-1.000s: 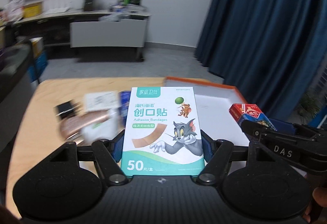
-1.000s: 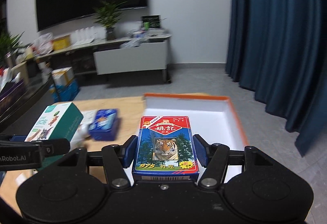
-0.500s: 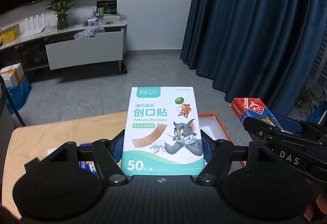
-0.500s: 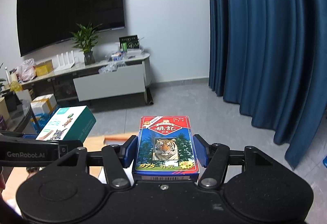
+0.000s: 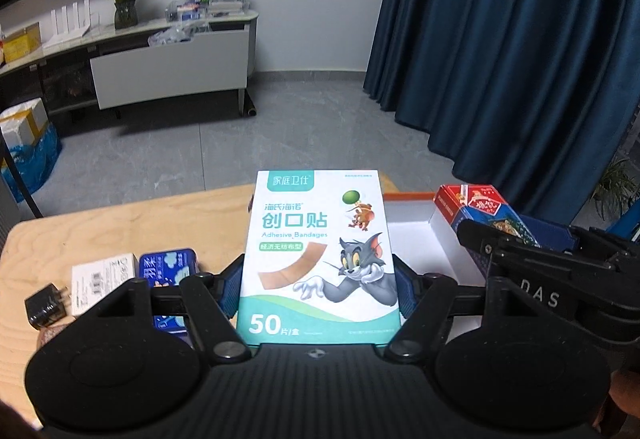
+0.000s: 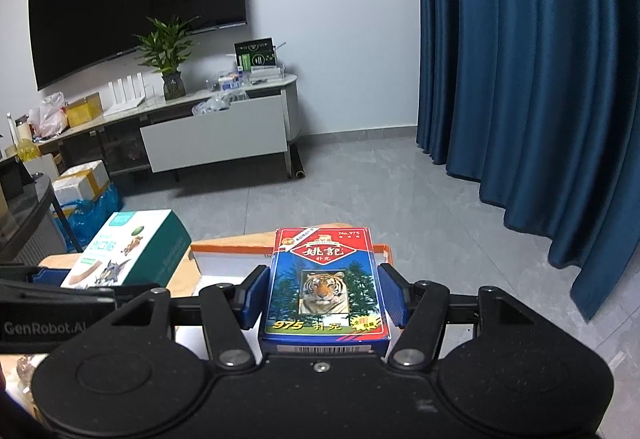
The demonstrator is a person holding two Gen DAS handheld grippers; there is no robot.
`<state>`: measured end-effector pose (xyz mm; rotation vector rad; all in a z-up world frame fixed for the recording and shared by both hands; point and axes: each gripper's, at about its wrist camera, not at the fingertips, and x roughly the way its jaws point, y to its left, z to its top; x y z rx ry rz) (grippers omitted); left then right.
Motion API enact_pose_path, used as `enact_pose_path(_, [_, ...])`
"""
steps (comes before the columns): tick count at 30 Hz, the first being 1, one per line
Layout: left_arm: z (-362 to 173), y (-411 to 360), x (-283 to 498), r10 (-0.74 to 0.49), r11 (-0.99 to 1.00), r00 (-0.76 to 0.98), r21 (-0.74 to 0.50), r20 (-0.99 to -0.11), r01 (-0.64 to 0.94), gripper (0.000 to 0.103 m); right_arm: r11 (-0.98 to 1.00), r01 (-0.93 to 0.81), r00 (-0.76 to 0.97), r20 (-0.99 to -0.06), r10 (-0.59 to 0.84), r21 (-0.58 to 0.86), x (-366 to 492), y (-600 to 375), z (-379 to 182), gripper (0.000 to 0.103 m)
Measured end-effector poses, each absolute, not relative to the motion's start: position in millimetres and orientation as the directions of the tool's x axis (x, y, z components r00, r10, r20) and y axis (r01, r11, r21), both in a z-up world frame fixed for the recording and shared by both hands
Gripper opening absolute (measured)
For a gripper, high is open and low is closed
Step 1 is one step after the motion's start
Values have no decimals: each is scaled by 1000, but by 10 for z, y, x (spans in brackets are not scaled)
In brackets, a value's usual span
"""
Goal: Organize rigid objects
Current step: 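Carry both boxes into the orange-rimmed white tray and open both tools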
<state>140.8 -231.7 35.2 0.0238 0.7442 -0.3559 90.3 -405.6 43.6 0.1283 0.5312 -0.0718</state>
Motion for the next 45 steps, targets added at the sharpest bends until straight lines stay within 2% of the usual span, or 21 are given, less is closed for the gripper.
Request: enact_pose_path(45, [13, -2581, 1748, -283, 950, 618, -126, -734, 285, 71, 993, 122, 789, -607, -94, 4, 1646, -3991, -57, 71])
